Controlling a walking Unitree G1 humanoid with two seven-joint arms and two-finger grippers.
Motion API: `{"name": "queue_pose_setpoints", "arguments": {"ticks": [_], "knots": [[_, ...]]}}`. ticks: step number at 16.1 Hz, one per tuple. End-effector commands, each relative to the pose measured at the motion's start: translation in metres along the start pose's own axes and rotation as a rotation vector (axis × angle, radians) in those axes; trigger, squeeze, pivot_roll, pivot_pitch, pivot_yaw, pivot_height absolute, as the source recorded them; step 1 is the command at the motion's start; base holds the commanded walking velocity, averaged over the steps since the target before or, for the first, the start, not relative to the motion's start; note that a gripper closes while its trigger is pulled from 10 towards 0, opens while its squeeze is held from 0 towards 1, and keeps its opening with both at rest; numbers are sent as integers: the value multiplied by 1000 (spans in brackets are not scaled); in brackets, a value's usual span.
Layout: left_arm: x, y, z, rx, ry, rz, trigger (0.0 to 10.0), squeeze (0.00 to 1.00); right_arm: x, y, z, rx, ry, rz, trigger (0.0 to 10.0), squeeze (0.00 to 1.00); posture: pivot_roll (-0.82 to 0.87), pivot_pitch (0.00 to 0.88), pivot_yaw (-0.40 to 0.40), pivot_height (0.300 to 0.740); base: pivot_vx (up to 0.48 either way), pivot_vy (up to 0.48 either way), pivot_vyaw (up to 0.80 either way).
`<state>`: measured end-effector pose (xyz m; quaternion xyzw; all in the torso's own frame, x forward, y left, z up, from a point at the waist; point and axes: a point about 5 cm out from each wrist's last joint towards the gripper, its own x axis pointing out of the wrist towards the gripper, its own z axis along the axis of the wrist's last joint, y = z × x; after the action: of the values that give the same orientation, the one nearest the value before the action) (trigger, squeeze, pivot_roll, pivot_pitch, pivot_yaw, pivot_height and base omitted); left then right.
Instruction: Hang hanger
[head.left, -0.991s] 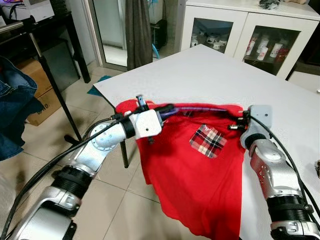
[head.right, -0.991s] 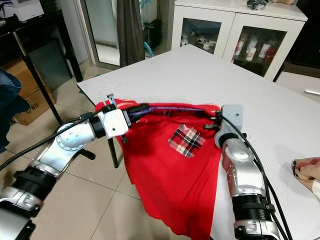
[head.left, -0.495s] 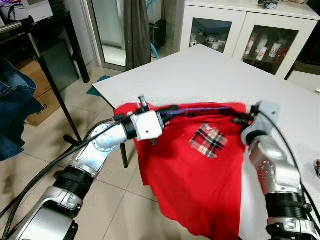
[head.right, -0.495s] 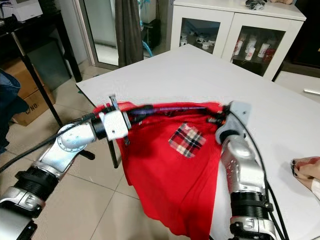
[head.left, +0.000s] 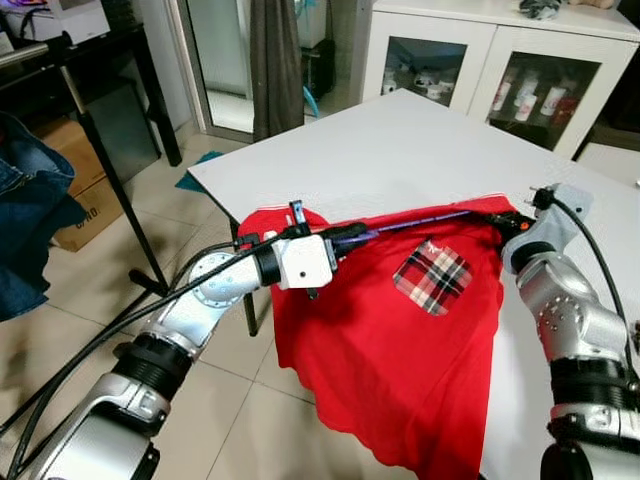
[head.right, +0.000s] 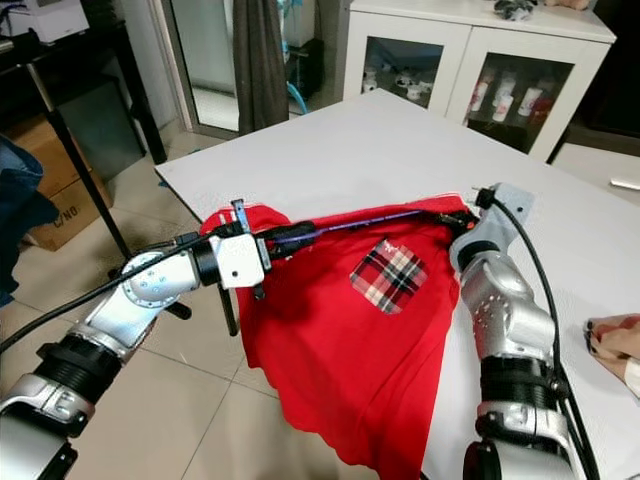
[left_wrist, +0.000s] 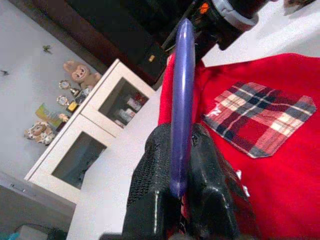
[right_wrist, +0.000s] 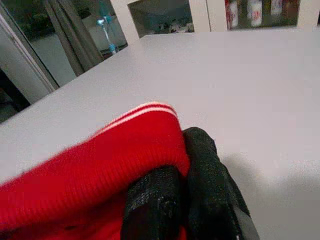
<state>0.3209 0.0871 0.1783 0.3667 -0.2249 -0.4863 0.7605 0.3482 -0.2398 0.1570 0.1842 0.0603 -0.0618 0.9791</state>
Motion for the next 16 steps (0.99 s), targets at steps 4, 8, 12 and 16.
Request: {"name": "queue_pose_setpoints", "arguments": {"ticks": [4, 8, 12, 16], "knots": [[-26, -15, -22, 8, 156, -142, 10000, 0, -11, -48, 38, 20, -96, -171, 0, 0, 53, 22, -5, 740, 0, 0, 0], [-28, -16, -24, 49, 202, -200, 10000, 0, -10, -32, 49, -56, -137, -96, 0, 0, 53, 21, -1, 740, 0, 0, 0], [-40, -20, -38, 94, 341, -294, 10000, 0, -12, -29, 58, -59, -176, -73, 0, 0, 59, 20, 0, 740, 0, 0, 0], [-40, -10, -46, 144, 448, -243, 10000, 0, -17, 13, 53, -123, -146, 174, 0, 0, 59, 18, -4, 740, 0, 0, 0]]}}
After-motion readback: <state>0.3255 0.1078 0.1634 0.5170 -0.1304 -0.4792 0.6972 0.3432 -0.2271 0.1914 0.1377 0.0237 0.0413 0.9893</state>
